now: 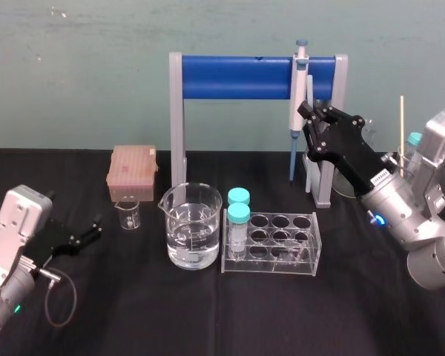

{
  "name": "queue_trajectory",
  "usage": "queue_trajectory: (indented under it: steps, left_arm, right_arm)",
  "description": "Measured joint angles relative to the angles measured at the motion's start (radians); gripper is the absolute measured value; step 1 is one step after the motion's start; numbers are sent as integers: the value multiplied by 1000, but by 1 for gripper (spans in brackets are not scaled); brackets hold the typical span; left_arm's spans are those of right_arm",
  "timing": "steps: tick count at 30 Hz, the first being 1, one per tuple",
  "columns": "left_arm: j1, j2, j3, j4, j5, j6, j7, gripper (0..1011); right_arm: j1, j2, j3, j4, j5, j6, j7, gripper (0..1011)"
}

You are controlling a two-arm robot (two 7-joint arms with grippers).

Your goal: Pick up the stirring rod with one hand, then place it down.

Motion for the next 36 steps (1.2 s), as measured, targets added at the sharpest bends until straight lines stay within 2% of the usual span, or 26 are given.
queue_trajectory:
  steps: [5, 9, 20, 36]
  left_arm:
    - [0, 0, 0, 0, 0, 0, 0, 1000]
    - [0, 0, 0, 0, 0, 0, 0, 1000]
    - [0, 0, 0, 0, 0, 0, 0, 1000]
    - [0, 0, 0, 0, 0, 0, 0, 1000]
  right_arm:
    - [-10, -17, 18, 30, 22, -44, 33, 69]
    - [-17, -22, 28, 52, 25, -59, 53, 69]
    - [-32, -29, 47, 69, 4, -67, 63, 69]
    - [-31, -28, 44, 69, 7, -67, 63, 69]
